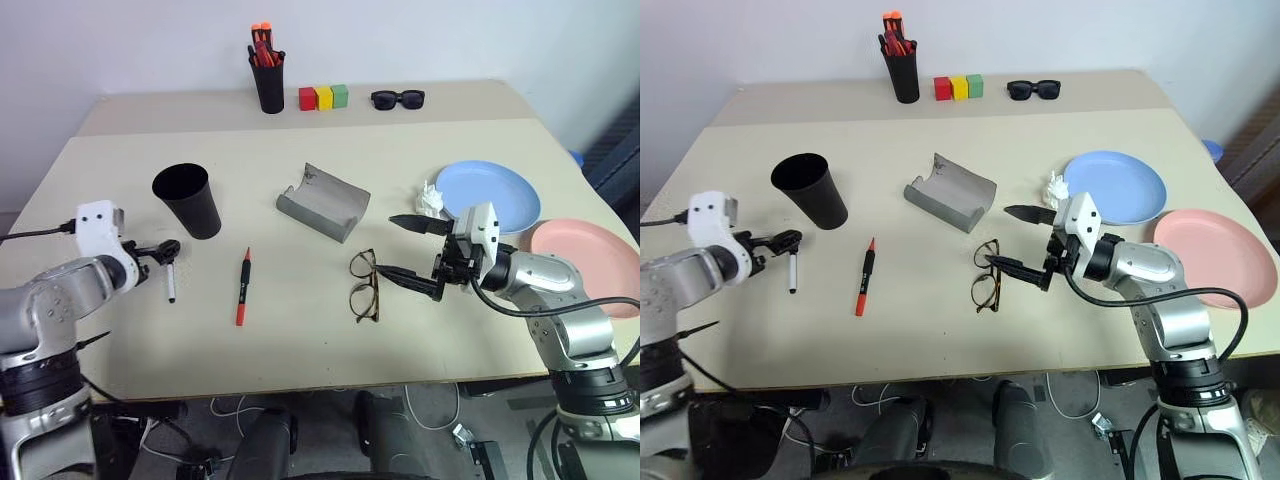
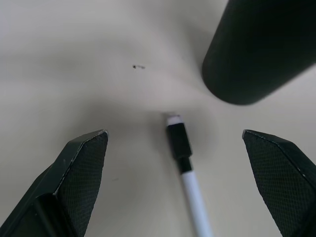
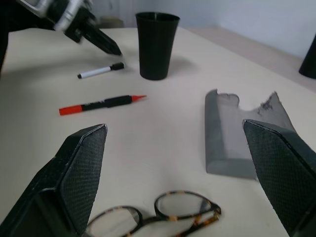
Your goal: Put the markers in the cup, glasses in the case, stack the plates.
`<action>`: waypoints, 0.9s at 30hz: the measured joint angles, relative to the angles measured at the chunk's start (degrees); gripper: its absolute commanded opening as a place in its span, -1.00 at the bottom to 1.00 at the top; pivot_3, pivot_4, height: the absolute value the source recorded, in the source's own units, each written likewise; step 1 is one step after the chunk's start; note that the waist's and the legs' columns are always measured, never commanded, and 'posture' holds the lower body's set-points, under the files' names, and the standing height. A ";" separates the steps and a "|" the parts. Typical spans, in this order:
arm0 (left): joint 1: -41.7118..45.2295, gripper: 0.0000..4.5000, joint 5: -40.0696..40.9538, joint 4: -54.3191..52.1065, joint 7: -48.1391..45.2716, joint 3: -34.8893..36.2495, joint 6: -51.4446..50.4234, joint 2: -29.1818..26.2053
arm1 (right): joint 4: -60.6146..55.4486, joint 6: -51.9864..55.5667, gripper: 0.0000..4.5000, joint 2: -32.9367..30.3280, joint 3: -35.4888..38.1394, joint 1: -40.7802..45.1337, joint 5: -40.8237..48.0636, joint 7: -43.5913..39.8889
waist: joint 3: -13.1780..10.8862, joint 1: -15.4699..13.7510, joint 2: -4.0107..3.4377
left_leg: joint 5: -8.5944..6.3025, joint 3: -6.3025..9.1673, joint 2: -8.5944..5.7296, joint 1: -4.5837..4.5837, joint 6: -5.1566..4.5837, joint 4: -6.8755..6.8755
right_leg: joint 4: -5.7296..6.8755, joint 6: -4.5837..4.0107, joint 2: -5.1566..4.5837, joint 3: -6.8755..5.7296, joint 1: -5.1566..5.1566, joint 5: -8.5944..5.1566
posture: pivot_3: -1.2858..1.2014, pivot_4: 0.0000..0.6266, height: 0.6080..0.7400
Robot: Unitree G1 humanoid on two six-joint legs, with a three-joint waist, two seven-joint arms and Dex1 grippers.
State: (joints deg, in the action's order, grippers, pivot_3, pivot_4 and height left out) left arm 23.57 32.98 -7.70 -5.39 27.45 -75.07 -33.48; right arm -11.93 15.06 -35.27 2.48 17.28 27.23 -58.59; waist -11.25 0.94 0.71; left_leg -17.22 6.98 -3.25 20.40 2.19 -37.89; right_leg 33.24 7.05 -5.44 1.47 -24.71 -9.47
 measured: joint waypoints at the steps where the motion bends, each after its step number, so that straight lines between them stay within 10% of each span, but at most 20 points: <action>1: 0.31 1.00 -0.33 0.82 0.48 -0.45 -0.68 0.32 | -0.43 0.16 0.98 -0.01 0.00 -0.02 0.02 0.26 | 0.00 0.04 0.00 | -0.01 -0.01 0.00 0.01 0.01 0.00 | -0.01 0.00 0.00 0.00 -0.01 0.00 | 0.03 -0.52 1.00; 17: 3.95 1.00 -6.29 3.73 2.11 -2.64 -0.16 4.52 | -1.82 1.06 0.98 -1.10 0.20 -1.67 0.00 1.35 | 0.00 -0.22 0.01 | 0.01 0.00 -0.02 0.01 0.10 -0.01 | -0.01 0.01 -0.02 0.00 0.01 0.00 | 0.03 -0.52 1.00; 27: 4.34 -0.96 -9.37 4.79 2.98 -3.30 2.29 6.31 | -1.79 1.06 1.00 -1.34 0.20 -1.66 -0.07 1.37 | 0.01 -0.35 0.01 | 0.02 0.00 -0.03 0.01 0.10 -0.02 | -0.01 0.01 -0.04 0.00 0.02 0.00 | 0.03 -0.52 1.00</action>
State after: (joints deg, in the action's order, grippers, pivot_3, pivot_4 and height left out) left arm 27.91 23.60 -2.91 -2.41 24.15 -72.78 -27.17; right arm -13.73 16.12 -36.61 2.68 15.63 27.17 -57.22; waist -11.24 0.59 0.72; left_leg -17.20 6.98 -3.28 20.41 2.30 -37.91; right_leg 33.22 7.06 -5.47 1.47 -24.68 -9.47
